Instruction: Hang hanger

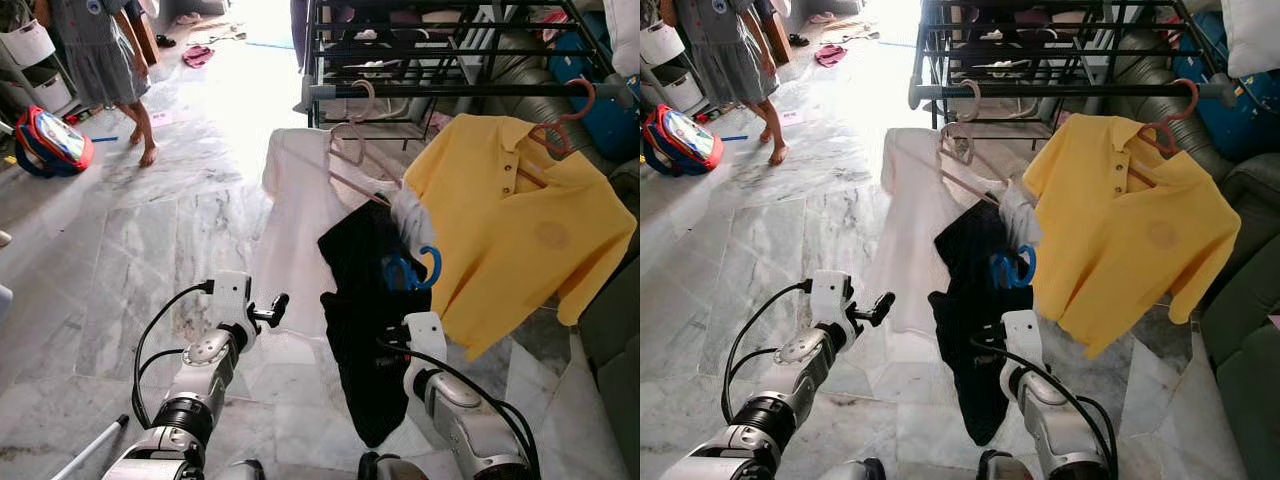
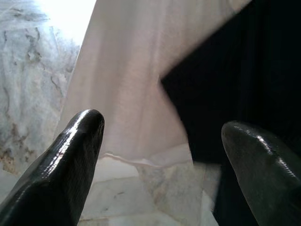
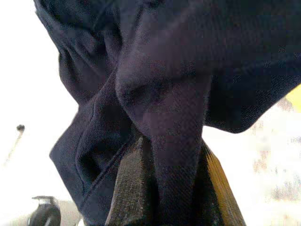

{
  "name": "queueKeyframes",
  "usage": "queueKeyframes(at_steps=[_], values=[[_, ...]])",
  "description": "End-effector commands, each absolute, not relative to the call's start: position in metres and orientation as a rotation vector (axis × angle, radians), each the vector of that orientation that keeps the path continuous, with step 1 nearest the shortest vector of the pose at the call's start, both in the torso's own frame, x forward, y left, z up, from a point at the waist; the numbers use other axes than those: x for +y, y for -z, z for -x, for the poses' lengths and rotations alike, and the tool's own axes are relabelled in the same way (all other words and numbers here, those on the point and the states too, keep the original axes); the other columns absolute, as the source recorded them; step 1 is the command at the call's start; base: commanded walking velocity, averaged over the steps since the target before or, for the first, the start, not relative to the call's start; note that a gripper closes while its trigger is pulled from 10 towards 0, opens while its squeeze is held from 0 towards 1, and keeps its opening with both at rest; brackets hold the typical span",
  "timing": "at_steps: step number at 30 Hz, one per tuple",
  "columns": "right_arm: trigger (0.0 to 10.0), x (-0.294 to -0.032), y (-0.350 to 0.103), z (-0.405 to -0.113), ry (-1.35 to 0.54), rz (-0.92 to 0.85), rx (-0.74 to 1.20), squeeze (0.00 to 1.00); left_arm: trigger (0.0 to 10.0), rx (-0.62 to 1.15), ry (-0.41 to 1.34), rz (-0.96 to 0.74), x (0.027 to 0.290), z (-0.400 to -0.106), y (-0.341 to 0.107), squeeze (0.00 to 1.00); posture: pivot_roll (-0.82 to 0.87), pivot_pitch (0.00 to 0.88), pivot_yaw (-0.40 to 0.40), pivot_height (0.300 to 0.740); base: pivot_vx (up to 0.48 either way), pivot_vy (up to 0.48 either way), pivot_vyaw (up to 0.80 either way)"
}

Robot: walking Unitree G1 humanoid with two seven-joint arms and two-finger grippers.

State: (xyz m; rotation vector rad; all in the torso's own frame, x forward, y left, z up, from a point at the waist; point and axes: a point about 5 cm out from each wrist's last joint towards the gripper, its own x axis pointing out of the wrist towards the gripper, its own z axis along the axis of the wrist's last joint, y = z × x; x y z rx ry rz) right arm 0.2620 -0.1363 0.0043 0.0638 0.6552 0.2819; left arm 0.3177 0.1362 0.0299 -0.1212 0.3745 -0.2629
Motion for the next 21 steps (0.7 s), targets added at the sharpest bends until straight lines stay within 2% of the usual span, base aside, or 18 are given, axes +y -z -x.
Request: queueKeyframes(at_steps=[1,13,17,21], values=[[10.0,-0.13,-0.003,-0.262,-0.345,-0.059,0.681,0.0,10.0,0.406,0.261,0.11,0.137,-0.316,-0.027,0.0,-0.19,0.162,0.033,0.74,0.0,0.0,0.0],[10.0,-0.136,-0.012,-0.274,-0.386,0.032,0.64,0.0,10.0,0.407,0.263,0.112,0.138,-0.318,-0.028,0.0,-0.18,0.165,0.035,0.74,0.0,0.0,0.0],[10.0,-0.145,-0.019,-0.274,-0.317,0.043,0.545,0.0,10.0,0.401,0.263,0.117,0.14,-0.316,-0.027,0.0,-0.19,0.171,0.038,0.74,0.0,0.0,0.0],[10.0,-0.156,-0.025,-0.261,-0.172,-0.035,0.44,0.0,10.0,0.396,0.305,0.12,0.141,-0.303,-0.018,0.0,-0.21,0.188,0.052,0.74,0.0,0.0,0.0]])
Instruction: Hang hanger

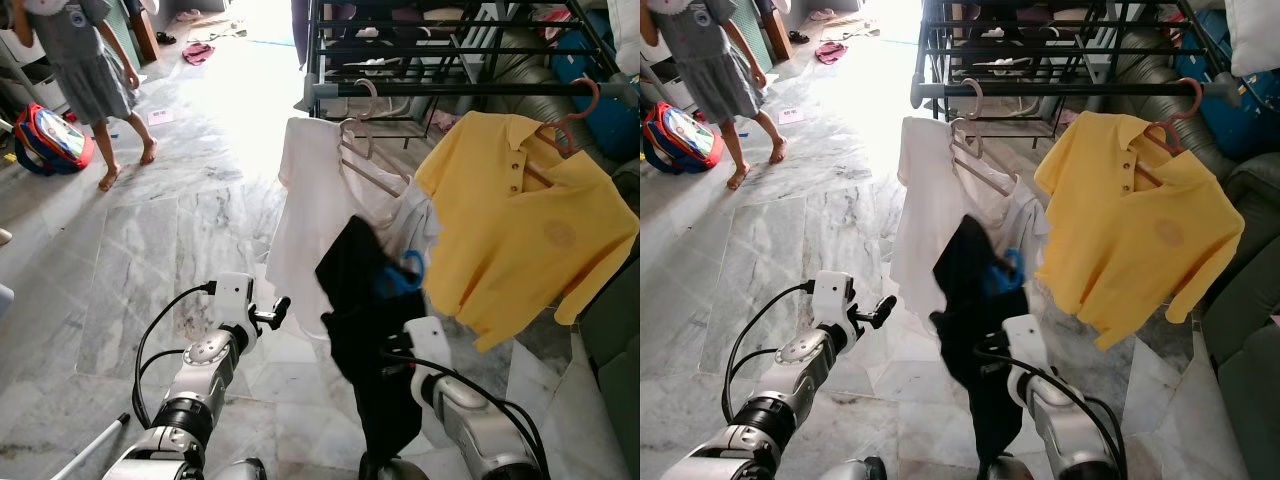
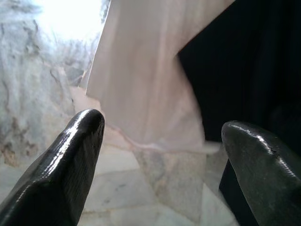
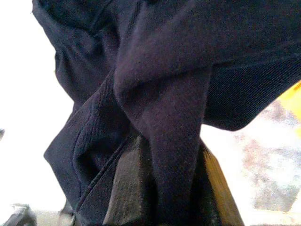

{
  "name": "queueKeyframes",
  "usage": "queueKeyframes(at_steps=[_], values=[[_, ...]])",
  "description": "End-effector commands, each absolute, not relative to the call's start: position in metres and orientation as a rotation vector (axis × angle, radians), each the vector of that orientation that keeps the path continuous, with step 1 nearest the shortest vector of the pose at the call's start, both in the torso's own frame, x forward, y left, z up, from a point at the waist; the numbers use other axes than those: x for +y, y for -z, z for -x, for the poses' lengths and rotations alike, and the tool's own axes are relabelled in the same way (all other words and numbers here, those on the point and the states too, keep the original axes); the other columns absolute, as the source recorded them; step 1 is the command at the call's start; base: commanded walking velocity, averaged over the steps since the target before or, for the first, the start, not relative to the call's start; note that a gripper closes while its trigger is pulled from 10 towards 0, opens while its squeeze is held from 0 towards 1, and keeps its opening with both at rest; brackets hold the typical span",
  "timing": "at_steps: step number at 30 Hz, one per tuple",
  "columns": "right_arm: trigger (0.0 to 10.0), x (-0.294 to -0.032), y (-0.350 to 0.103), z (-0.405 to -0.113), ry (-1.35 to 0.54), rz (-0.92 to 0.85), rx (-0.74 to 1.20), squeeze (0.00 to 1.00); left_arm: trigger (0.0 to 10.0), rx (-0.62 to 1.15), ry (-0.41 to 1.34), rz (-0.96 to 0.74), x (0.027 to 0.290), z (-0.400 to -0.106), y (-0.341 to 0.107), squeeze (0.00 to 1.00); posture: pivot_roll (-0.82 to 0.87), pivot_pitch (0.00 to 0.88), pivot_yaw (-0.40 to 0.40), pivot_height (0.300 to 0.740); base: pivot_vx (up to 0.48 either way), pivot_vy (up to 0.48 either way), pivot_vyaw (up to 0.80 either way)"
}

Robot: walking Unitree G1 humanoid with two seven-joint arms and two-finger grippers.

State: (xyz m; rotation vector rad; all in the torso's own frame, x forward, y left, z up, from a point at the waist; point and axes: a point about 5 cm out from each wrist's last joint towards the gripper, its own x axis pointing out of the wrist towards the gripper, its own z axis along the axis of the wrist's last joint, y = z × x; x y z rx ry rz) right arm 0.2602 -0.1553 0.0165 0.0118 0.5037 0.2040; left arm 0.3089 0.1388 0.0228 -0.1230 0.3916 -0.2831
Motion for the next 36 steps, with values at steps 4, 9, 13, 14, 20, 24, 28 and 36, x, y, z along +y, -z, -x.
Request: queueKeyframes(at_steps=[4,9,13,14,20,24,28,36], values=[[10.0,-0.157,-0.017,-0.243,-0.113,-0.044,0.442,0.0,10.0,0.438,0.337,0.11,0.136,-0.293,-0.008,0.0,-0.23,0.198,0.062,0.74,0.0,0.0,0.0],[10.0,-0.157,-0.013,-0.224,-0.071,-0.068,0.45,0.0,10.0,0.466,0.365,0.109,0.13,-0.289,-0.002,0.0,-0.28,0.211,0.072,0.74,0.0,0.0,0.0],[10.0,-0.162,-0.015,-0.215,-0.043,-0.072,0.429,0.0,10.0,0.46,0.378,0.111,0.125,-0.292,-0.005,0.0,-0.29,0.215,0.07,0.74,0.0,0.0,0.0],[10.0,-0.163,-0.016,-0.215,-0.036,-0.068,0.418,0.0,10.0,0.459,0.378,0.111,0.125,-0.292,-0.005,0.0,-0.29,0.216,0.07,0.74,0.0,0.0,0.0],[10.0,-0.173,-0.029,-0.216,0.032,-0.028,0.327,0.0,10.0,0.45,0.378,0.118,0.121,-0.296,-0.009,0.0,-0.31,0.219,0.074,0.74,0.0,0.0,0.0],[10.0,-0.185,-0.05,-0.222,0.117,0.013,0.188,0.0,10.0,0.434,0.385,0.129,0.118,-0.301,-0.014,0.0,-0.31,0.222,0.076,0.74,0.0,0.0,0.0],[10.0,-0.191,-0.061,-0.225,0.171,0.027,0.12,0.0,10.0,0.426,0.389,0.13,0.117,-0.303,-0.016,0.0,-0.31,0.227,0.079,0.74,0.0,0.0,0.0],[10.0,-0.203,-0.074,-0.226,0.237,0.078,0.063,0.0,10.0,0.423,0.4,0.132,0.114,-0.305,-0.018,0.0,-0.33,0.237,0.096,0.74,0.0,0.0,0.0]])
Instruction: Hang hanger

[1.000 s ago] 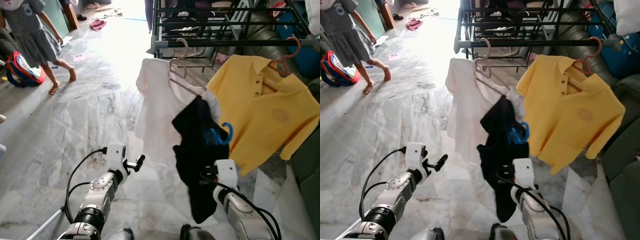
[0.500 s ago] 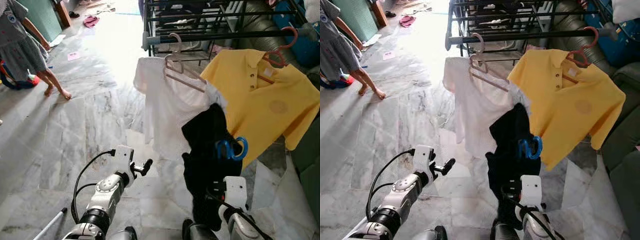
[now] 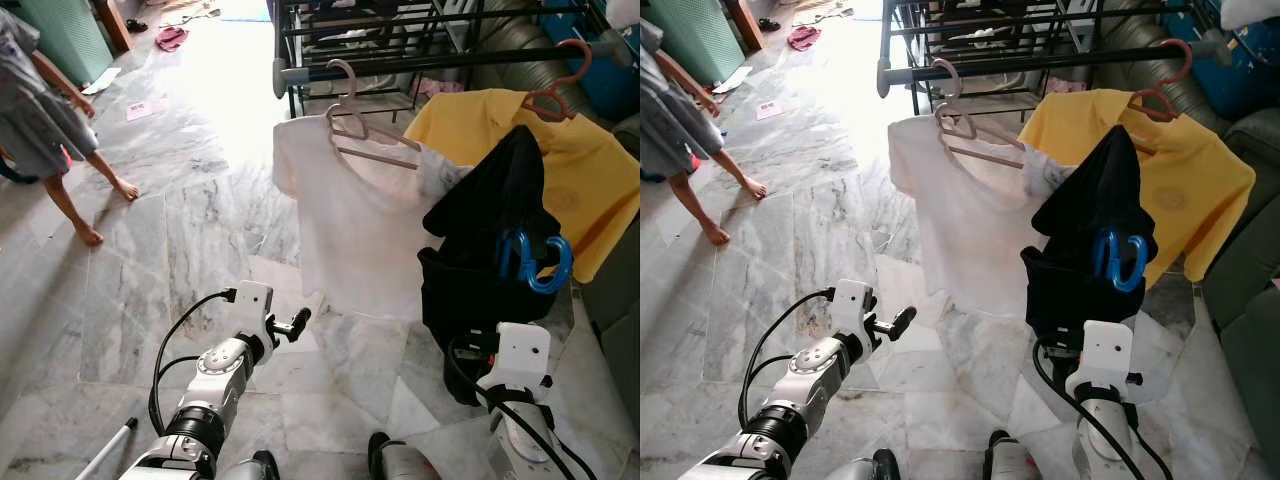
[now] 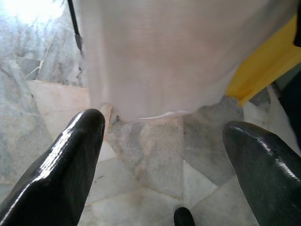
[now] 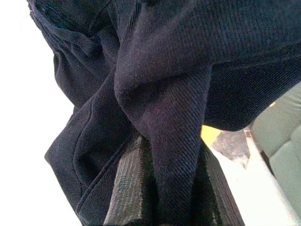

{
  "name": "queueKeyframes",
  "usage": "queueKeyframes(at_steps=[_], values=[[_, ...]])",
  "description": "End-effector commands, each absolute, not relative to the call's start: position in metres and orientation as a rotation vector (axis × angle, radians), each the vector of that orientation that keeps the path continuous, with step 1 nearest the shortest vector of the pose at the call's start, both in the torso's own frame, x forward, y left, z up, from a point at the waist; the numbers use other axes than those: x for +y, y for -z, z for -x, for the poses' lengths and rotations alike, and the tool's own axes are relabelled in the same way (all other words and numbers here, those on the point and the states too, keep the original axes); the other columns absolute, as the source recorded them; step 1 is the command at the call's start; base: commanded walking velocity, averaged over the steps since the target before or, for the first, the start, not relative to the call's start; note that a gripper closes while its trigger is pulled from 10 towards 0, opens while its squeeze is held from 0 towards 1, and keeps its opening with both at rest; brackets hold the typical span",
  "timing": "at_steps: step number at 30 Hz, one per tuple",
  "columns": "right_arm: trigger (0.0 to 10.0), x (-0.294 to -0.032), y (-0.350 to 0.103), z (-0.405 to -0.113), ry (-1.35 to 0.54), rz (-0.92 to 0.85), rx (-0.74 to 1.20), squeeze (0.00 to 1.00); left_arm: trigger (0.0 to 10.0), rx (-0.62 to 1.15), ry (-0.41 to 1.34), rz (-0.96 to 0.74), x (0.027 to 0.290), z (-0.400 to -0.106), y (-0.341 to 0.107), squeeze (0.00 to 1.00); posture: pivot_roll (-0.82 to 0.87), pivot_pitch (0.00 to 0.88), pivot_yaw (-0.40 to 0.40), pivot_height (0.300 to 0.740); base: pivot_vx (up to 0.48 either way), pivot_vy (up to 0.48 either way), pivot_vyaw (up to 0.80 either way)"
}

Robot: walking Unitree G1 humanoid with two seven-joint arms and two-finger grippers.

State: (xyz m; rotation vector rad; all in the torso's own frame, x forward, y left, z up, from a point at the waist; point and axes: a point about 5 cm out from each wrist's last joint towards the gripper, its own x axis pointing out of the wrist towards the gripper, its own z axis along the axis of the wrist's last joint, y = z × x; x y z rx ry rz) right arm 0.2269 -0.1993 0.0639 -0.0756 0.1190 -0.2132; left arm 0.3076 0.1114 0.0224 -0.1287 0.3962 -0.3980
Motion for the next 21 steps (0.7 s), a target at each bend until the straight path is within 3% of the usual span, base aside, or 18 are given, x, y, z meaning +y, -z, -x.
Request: queueKeyframes(at_steps=[1,11,21], values=[[10.0,-0.205,-0.071,-0.224,0.247,0.075,0.078,0.0,10.0,0.423,0.403,0.132,0.112,-0.305,-0.018,0.0,-0.33,0.234,0.096,0.74,0.0,0.0,0.0],[10.0,-0.214,-0.059,-0.24,0.148,0.049,0.21,0.0,10.0,0.425,0.41,0.131,0.107,-0.309,-0.021,0.0,-0.32,0.225,0.095,0.74,0.0,0.0,0.0],[10.0,-0.199,-0.063,-0.299,-0.148,0.031,0.349,0.0,10.0,0.43,0.392,0.137,0.112,-0.308,-0.02,0.0,-0.28,0.212,0.078,0.74,0.0,0.0,0.0]])
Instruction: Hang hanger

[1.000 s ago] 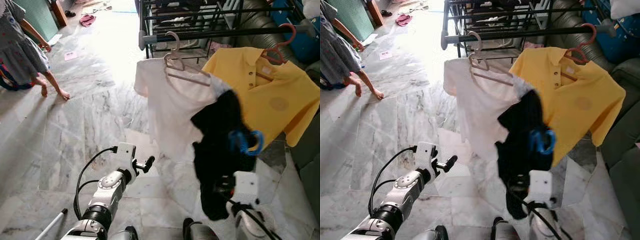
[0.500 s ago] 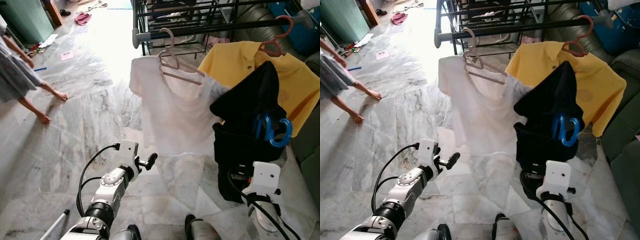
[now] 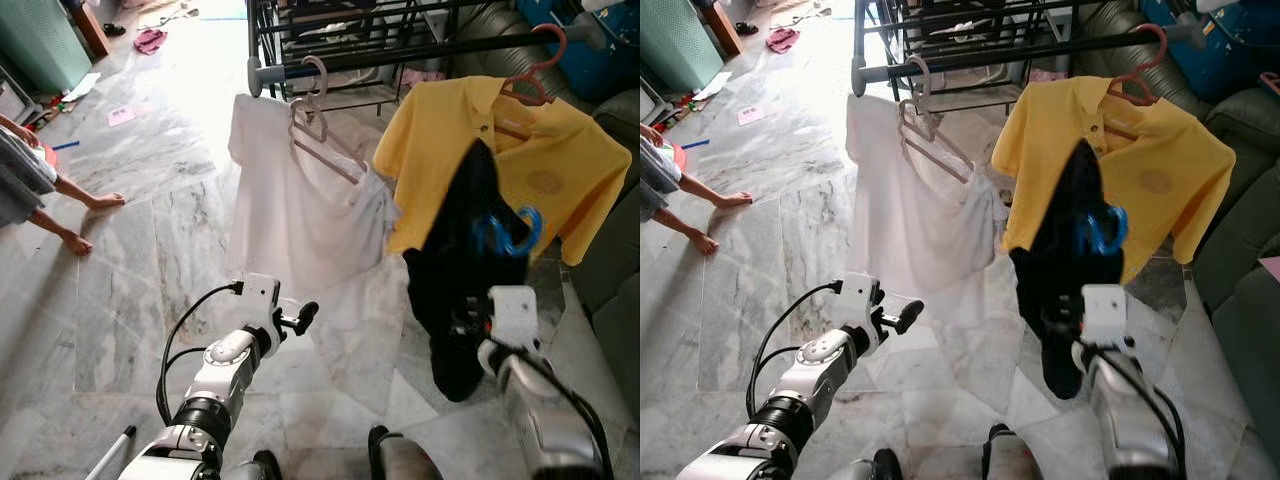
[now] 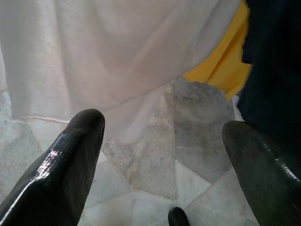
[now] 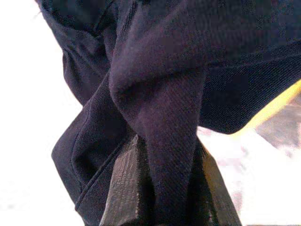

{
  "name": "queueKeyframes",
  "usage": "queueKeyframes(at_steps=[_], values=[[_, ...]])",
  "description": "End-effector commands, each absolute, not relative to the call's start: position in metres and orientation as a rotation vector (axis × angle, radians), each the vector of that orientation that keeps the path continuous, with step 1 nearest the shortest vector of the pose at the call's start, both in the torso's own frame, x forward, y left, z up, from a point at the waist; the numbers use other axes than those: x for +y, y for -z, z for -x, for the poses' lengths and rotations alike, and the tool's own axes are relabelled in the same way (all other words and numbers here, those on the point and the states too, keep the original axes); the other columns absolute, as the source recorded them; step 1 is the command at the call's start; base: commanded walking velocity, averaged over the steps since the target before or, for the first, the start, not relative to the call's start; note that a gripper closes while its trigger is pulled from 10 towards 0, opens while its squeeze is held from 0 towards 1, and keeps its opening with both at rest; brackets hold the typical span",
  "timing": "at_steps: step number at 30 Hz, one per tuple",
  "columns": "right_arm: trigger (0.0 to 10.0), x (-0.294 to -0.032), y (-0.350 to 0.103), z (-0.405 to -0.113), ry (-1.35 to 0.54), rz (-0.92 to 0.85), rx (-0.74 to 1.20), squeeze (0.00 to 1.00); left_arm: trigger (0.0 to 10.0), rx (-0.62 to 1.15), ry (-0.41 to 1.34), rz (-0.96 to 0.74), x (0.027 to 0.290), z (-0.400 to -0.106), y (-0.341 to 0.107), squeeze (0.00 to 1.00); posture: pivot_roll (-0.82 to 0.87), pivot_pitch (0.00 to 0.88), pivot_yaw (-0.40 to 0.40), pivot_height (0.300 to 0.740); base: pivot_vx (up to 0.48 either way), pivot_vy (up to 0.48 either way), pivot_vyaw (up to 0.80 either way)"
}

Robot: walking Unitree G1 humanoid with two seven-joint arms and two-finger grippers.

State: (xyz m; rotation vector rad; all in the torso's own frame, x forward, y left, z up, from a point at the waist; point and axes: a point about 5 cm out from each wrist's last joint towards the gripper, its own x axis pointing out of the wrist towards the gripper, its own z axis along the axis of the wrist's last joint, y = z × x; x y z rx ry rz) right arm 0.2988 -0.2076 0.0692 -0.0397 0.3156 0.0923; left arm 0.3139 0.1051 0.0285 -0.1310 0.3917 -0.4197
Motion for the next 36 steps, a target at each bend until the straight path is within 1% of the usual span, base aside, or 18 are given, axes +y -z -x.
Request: queueKeyframes(at_steps=[1,2,3,6,7,8,9,13,17,18,20,22,23,24,25,27,30,36], values=[[10.0,-0.195,-0.065,-0.304,-0.171,0.035,0.351,0.0,10.0,0.43,0.389,0.138,0.113,-0.308,-0.02,0.0,-0.27,0.21,0.075,0.74,0.0,0.0,0.0],[10.0,-0.192,-0.065,-0.307,-0.185,0.038,0.351,0.0,10.0,0.429,0.386,0.138,0.113,-0.308,-0.019,0.0,-0.26,0.208,0.073,0.74,0.0,0.0,0.0],[10.0,-0.182,-0.067,-0.315,-0.237,0.003,0.369,0.0,10.0,0.428,0.379,0.138,0.114,-0.307,-0.019,0.0,-0.26,0.207,0.069,0.74,0.0,0.0,0.0],[10.0,-0.168,-0.068,-0.322,-0.31,0.005,0.381,0.0,10.0,0.428,0.374,0.137,0.116,-0.307,-0.019,0.0,-0.24,0.203,0.057,0.74,0.0,0.0,0.0],[10.0,-0.153,-0.069,-0.324,-0.383,0.02,0.391,0.0,10.0,0.427,0.367,0.139,0.117,-0.307,-0.018,0.0,-0.23,0.202,0.054,0.74,0.0,0.0,0.0],[10.0,-0.153,-0.069,-0.324,-0.383,0.02,0.391,0.0,10.0,0.427,0.367,0.139,0.117,-0.307,-0.018,0.0,-0.23,0.202,0.054,0.74,0.0,0.0,0.0],[10.0,-0.142,-0.071,-0.325,-0.44,0.015,0.393,0.0,10.0,0.427,0.36,0.14,0.118,-0.306,-0.018,0.0,-0.22,0.199,0.047,0.74,0.0,0.0,0.0],[10.0,-0.12,-0.072,-0.319,-0.589,-0.01,0.407,0.0,10.0,0.425,0.346,0.142,0.121,-0.306,-0.018,0.0,-0.21,0.197,0.044,0.74,0.0,0.0,0.0],[10.0,-0.111,-0.068,-0.31,-0.709,-0.002,0.422,0.0,10.0,0.426,0.339,0.139,0.124,-0.306,-0.017,0.0,-0.21,0.195,0.045,0.74,0.0,0.0,0.0],[10.0,-0.111,-0.068,-0.31,-0.709,-0.002,0.422,0.0,10.0,0.426,0.339,0.139,0.124,-0.306,-0.017,0.0,-0.21,0.195,0.045,0.74,0.0,0.0,0.0],[10.0,-0.113,-0.067,-0.308,-0.707,0.018,0.425,0.0,10.0,0.428,0.338,0.136,0.125,-0.306,-0.018,0.0,-0.21,0.195,0.046,0.74,0.0,0.0,0.0],[10.0,-0.125,-0.065,-0.309,-0.636,0.054,0.417,0.0,10.0,0.427,0.338,0.134,0.124,-0.307,-0.019,0.0,-0.21,0.194,0.048,0.74,0.0,0.0,0.0],[10.0,-0.125,-0.065,-0.309,-0.636,0.054,0.417,0.0,10.0,0.427,0.338,0.134,0.124,-0.307,-0.019,0.0,-0.21,0.194,0.048,0.74,0.0,0.0,0.0],[10.0,-0.134,-0.066,-0.31,-0.574,0.057,0.415,0.0,10.0,0.426,0.338,0.133,0.124,-0.308,-0.019,0.0,-0.22,0.194,0.049,0.74,0.0,0.0,0.0],[10.0,-0.134,-0.066,-0.31,-0.574,0.057,0.415,0.0,10.0,0.426,0.338,0.133,0.124,-0.308,-0.019,0.0,-0.22,0.194,0.049,0.74,0.0,0.0,0.0],[10.0,-0.155,-0.068,-0.311,-0.429,0.089,0.391,0.0,10.0,0.407,0.344,0.133,0.123,-0.309,-0.021,0.0,-0.22,0.194,0.05,0.74,0.0,0.0,0.0],[10.0,-0.179,-0.069,-0.307,-0.236,0.073,0.374,0.0,10.0,0.398,0.344,0.132,0.124,-0.309,-0.022,0.0,-0.23,0.194,0.051,0.74,0.0,0.0,0.0],[10.0,-0.196,-0.062,-0.294,-0.111,0.05,0.357,0.0,10.0,0.39,0.346,0.135,0.124,-0.308,-0.022,0.0,-0.24,0.197,0.06,0.74,0.0,0.0,0.0]])
